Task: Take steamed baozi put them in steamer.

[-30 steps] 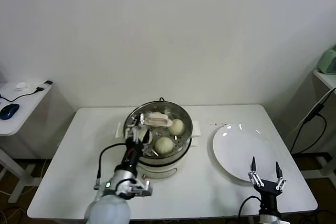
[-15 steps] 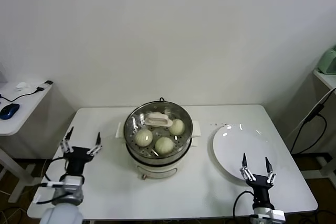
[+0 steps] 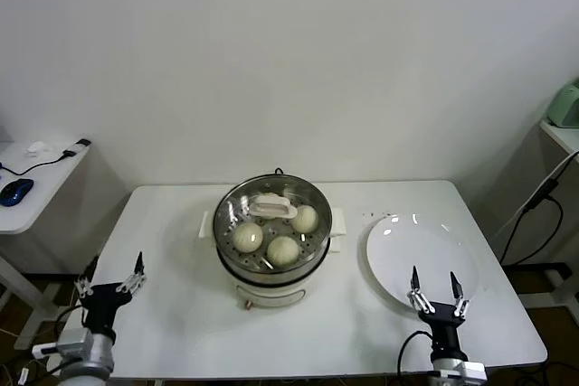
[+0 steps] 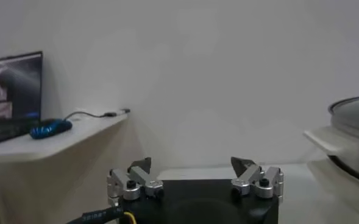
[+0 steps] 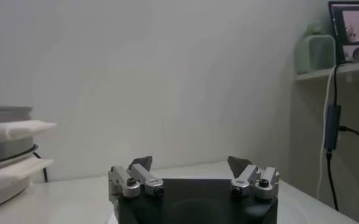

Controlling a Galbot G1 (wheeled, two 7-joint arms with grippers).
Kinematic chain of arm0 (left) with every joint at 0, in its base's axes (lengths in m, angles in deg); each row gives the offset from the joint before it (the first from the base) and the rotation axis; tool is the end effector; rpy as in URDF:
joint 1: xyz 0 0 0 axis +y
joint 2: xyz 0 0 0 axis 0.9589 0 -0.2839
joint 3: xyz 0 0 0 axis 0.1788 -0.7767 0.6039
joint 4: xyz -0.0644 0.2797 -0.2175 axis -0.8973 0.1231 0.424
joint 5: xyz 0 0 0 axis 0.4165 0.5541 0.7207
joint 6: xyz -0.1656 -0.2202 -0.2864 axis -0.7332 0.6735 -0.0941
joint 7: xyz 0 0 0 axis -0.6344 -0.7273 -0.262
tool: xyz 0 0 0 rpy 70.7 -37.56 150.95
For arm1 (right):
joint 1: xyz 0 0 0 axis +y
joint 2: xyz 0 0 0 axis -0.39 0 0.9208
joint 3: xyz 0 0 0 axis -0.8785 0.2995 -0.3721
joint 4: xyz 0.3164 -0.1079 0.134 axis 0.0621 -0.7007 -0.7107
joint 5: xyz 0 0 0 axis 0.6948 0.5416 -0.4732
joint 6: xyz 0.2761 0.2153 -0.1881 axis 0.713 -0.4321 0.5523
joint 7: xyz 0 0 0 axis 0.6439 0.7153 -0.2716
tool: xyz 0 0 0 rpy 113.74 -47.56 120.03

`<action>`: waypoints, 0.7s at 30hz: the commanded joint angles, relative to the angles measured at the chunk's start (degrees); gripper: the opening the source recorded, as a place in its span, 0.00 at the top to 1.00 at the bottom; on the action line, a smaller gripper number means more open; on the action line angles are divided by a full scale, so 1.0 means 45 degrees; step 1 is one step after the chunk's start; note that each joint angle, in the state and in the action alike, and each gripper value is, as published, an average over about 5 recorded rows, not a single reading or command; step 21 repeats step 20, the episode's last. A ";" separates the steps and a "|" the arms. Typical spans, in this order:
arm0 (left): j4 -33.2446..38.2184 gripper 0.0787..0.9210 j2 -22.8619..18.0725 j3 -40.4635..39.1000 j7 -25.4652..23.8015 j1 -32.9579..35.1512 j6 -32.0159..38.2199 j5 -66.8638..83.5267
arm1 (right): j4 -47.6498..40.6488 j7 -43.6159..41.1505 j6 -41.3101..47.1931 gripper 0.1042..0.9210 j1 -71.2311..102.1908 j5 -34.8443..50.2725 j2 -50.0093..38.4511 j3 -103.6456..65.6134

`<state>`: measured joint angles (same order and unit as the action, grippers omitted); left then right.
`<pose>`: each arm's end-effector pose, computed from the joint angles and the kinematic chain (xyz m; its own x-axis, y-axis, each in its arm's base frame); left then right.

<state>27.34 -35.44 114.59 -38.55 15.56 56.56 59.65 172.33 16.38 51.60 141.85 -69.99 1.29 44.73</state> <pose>0.2088 0.1365 -0.3384 -0.9658 -0.2193 0.1382 -0.2032 0.9716 0.1215 0.2013 -0.0714 -0.4490 -0.9895 0.1439 -0.0102 0.1431 0.9881 0.0568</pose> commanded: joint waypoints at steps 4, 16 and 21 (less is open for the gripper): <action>-0.0864 0.12 0.0044 -0.0100 -0.0696 0.0377 0.0868 0.1131 | 0.0162 -0.0043 0.0077 0.12 0.0220 -0.0163 -0.0101 -0.0033; -0.0793 0.12 0.0262 -0.0041 -0.1040 0.0642 0.1206 0.1055 | 0.0226 0.0058 -0.0059 0.12 0.0314 -0.0331 -0.0196 0.0146; -0.0786 0.12 0.0258 -0.0041 -0.1081 0.0665 0.1266 0.1036 | 0.0262 0.0099 -0.0153 0.12 0.0438 -0.0434 -0.0236 0.0256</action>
